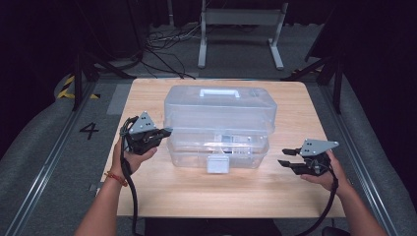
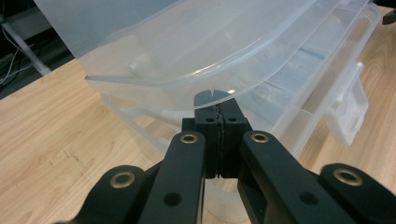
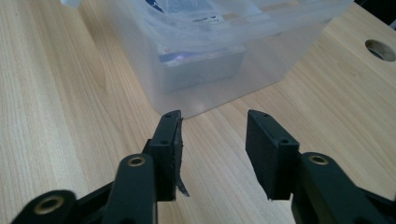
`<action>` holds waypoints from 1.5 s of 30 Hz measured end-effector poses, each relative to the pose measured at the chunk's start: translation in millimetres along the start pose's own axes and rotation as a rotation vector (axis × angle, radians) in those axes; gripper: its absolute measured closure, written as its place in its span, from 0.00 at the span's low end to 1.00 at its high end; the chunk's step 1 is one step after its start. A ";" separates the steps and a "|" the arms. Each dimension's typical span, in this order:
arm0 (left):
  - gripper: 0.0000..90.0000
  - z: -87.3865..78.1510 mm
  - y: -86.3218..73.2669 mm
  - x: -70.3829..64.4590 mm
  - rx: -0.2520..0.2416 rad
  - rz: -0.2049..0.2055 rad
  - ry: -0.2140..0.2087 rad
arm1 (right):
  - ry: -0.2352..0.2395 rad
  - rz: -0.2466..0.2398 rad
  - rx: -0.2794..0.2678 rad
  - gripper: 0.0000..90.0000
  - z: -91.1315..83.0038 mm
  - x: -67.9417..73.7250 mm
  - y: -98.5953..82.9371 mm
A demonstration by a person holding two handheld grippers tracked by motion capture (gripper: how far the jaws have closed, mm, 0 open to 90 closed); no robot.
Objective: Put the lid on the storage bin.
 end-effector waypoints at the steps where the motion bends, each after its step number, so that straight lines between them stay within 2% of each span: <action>1: 0.99 -0.5 -0.6 0.0 -0.001 -0.002 -0.001 | 0.000 0.007 0.003 0.60 0.7 0.8 -2.1; 8: 0.99 -2.6 -8.2 -3.7 0.008 0.008 -0.008 | 0.009 0.046 0.020 0.53 8.9 2.5 -14.2; 18: 0.99 -6.0 -18.3 -6.9 0.032 0.018 -0.008 | 0.015 0.065 0.025 0.52 13.8 4.5 -19.0; 22: 0.99 -4.3 -23.1 -8.4 0.041 0.015 -0.017 | 0.008 0.095 0.025 0.51 16.2 2.9 -21.9; 27: 0.99 -0.8 -30.8 -9.7 0.067 0.022 -0.020 | 0.010 0.096 0.023 0.51 17.2 2.8 -24.1; 30: 0.99 -0.4 -35.3 -9.9 0.100 0.041 -0.018 | 0.014 0.103 0.026 0.50 18.0 3.4 -25.2; 34: 0.98 -1.6 -35.7 -10.7 0.091 0.038 -0.021 | 0.018 0.109 0.024 0.50 18.1 3.9 -25.3; 41: 0.96 -4.7 -37.4 -11.9 0.117 0.039 -0.022 | 0.026 0.111 0.019 0.50 17.8 5.1 -24.7; 45: 0.96 -6.3 -46.1 -11.7 0.137 0.034 -0.020 | 0.026 0.110 0.017 0.50 17.4 5.5 -24.3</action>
Point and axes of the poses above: each handheld gripper's, and its own axes: z roughly forward along the jaws, y roughly out of its top, x roughly to its left, the point moved 8 cm from there along z, roughly forward along the jaws, and after that the axes turned 6 degrees about -x, right-handed, at the moved point
